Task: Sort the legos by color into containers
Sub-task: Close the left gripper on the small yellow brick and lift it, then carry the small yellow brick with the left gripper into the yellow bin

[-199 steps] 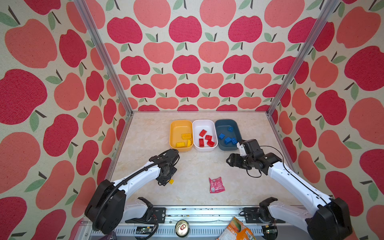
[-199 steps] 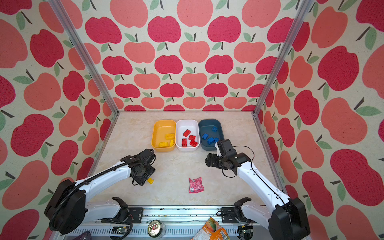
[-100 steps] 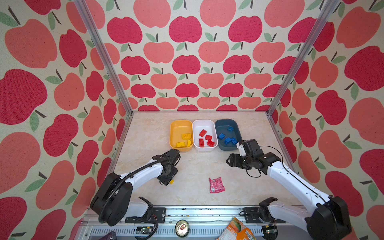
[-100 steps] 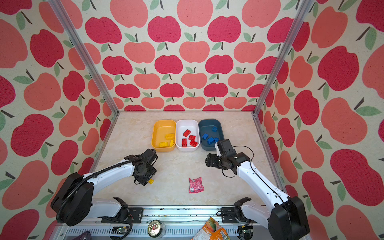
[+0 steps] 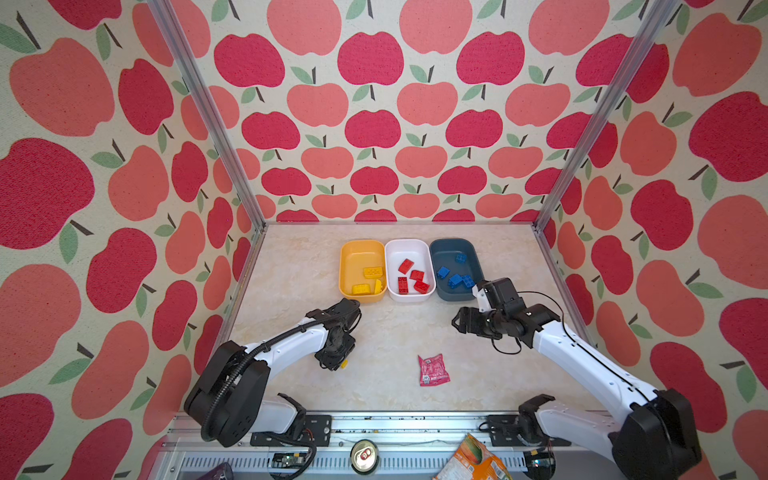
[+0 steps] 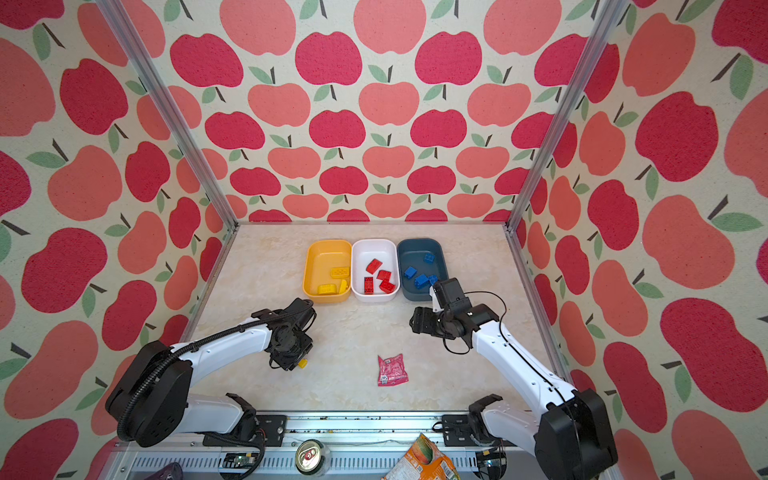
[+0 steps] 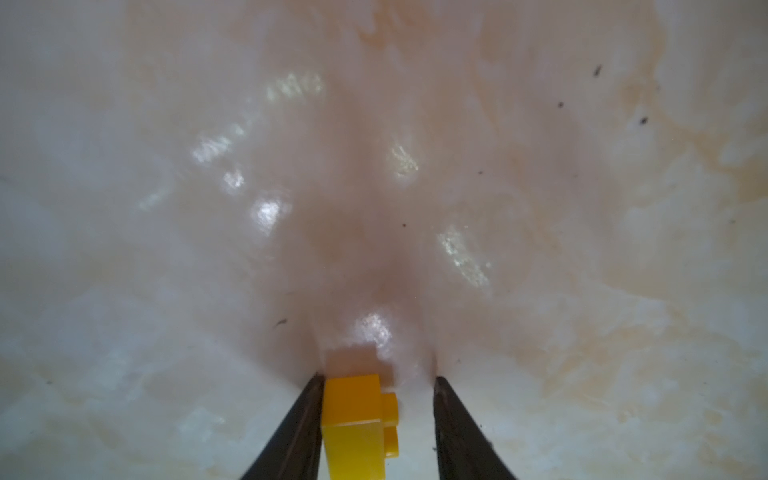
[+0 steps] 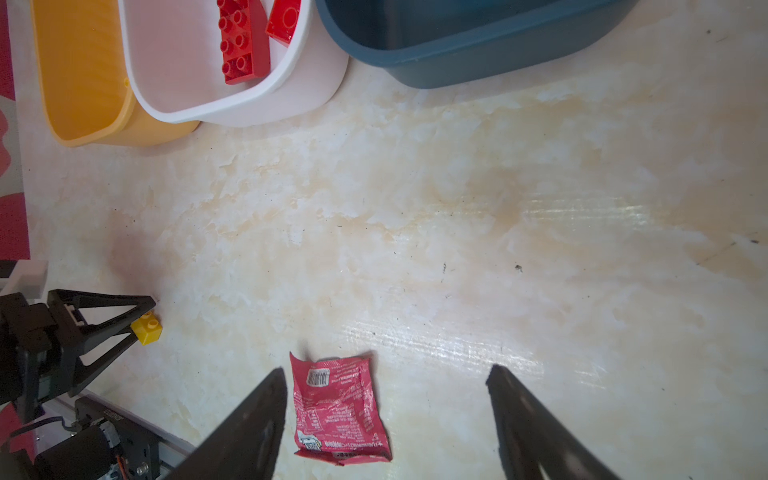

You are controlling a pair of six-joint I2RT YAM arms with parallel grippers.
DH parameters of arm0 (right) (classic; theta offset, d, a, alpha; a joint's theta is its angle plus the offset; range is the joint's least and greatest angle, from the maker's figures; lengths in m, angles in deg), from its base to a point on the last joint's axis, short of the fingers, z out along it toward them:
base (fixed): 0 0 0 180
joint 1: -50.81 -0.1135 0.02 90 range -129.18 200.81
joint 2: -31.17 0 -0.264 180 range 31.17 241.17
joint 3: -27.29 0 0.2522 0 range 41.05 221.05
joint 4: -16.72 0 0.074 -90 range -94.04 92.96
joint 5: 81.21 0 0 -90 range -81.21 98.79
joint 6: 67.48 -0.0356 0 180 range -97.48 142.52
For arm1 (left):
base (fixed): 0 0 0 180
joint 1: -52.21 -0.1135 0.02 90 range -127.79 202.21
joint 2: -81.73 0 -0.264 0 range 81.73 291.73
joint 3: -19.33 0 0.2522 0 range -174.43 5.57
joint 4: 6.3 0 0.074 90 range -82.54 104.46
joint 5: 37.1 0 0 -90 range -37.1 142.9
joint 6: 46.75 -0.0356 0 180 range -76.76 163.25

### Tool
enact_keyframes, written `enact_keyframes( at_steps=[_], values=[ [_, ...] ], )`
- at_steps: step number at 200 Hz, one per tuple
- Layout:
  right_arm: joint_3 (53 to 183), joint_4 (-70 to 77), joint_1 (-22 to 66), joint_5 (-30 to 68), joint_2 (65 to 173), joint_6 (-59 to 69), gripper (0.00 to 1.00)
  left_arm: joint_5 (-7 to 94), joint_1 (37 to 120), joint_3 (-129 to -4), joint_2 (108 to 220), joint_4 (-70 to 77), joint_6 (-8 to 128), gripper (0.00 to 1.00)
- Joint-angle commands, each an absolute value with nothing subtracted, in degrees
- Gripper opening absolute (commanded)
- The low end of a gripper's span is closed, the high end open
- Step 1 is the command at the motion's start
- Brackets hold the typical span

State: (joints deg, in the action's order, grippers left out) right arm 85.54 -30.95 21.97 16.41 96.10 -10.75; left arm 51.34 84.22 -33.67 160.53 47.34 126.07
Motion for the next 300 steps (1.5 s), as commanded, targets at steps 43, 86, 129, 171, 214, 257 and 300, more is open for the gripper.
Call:
enact_keyframes(
  at_steps=[43, 86, 129, 171, 214, 257, 300],
  values=[
    [86.1, -30.9, 22.1, 16.7, 95.9, -10.5, 0.78, 50.7, 84.5, -34.0, 161.1, 47.9, 126.8, 0.28],
    [86.0, -31.1, 22.1, 16.6, 95.4, -10.5, 0.78, 51.1, 84.8, -34.1, 160.4, 48.2, 126.7, 0.20],
    [85.8, -31.2, 22.1, 16.4, 94.6, -10.7, 0.78, 52.4, 85.2, -35.3, 159.4, 49.6, 126.0, 0.16],
    [85.5, -31.2, 22.1, 16.4, 94.0, -10.9, 0.78, 54.8, 85.1, -38.4, 158.3, 51.7, 124.2, 0.14],
    [85.7, -31.3, 22.1, 16.3, 93.7, -10.9, 0.78, 58.2, 83.6, -45.0, 158.9, 54.0, 118.7, 0.13],
    [85.8, -31.5, 22.1, 16.1, 93.4, -10.9, 0.78, 61.1, 81.6, -53.5, 161.7, 54.9, 110.5, 0.13],
    [86.1, -31.5, 22.1, 16.1, 93.5, -10.9, 0.78, 63.1, 79.7, -63.8, 167.6, 54.9, 98.8, 0.13]
  ],
)
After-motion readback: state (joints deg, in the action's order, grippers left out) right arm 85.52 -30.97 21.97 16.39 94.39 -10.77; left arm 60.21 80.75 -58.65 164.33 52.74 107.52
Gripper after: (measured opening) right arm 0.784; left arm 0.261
